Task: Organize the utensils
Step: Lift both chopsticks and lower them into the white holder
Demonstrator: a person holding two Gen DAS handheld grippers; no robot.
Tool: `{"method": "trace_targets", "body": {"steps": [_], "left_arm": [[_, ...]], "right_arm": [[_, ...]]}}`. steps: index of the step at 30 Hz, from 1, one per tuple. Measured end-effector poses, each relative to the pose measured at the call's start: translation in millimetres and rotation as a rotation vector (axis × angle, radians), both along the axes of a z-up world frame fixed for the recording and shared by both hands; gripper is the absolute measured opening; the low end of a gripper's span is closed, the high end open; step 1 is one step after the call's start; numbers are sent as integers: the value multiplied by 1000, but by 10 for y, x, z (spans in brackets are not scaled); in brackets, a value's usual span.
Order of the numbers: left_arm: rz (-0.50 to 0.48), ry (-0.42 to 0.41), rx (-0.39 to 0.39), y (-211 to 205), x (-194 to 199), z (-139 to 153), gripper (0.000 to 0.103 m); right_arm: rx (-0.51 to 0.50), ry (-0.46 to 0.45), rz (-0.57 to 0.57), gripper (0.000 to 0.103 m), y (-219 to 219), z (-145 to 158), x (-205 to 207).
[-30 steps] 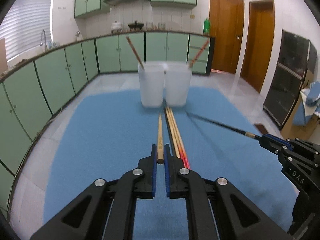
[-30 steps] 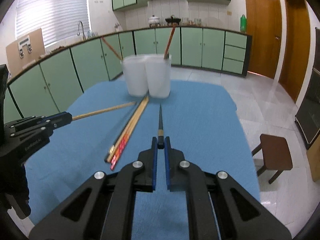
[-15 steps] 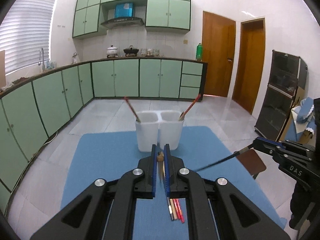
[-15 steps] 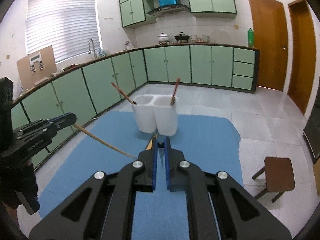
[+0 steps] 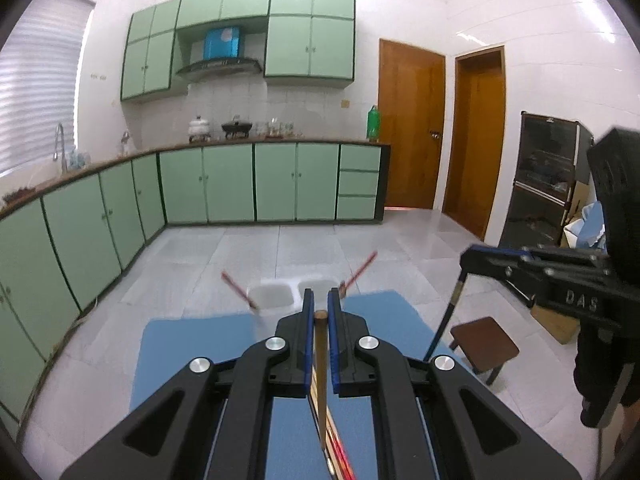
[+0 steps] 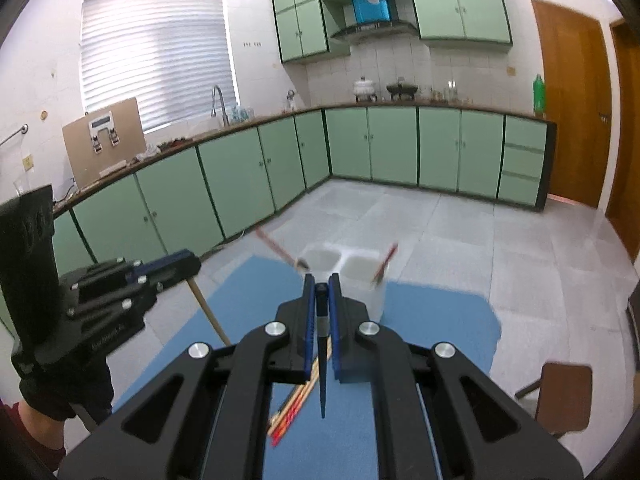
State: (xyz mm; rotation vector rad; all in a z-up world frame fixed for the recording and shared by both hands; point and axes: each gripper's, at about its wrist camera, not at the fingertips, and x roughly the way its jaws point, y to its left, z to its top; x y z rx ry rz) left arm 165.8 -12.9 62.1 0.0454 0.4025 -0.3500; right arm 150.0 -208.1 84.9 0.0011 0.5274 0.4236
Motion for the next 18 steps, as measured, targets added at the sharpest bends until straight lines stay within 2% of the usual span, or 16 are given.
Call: {"method": "trace_targets", "body": {"steps": [9,13,18], "left_arm": [[22,-149,-29,-96,608,607,7],[57,-191,-38,-123,1011,741,7],[82,-199,-15,-194,1373,616,7]], "right_arm": [[42,-157,-63,6,12,732,728],[66,-172,-95,6,-30,796,1094],[53,-148,-126,6,9,615,1526]]}}
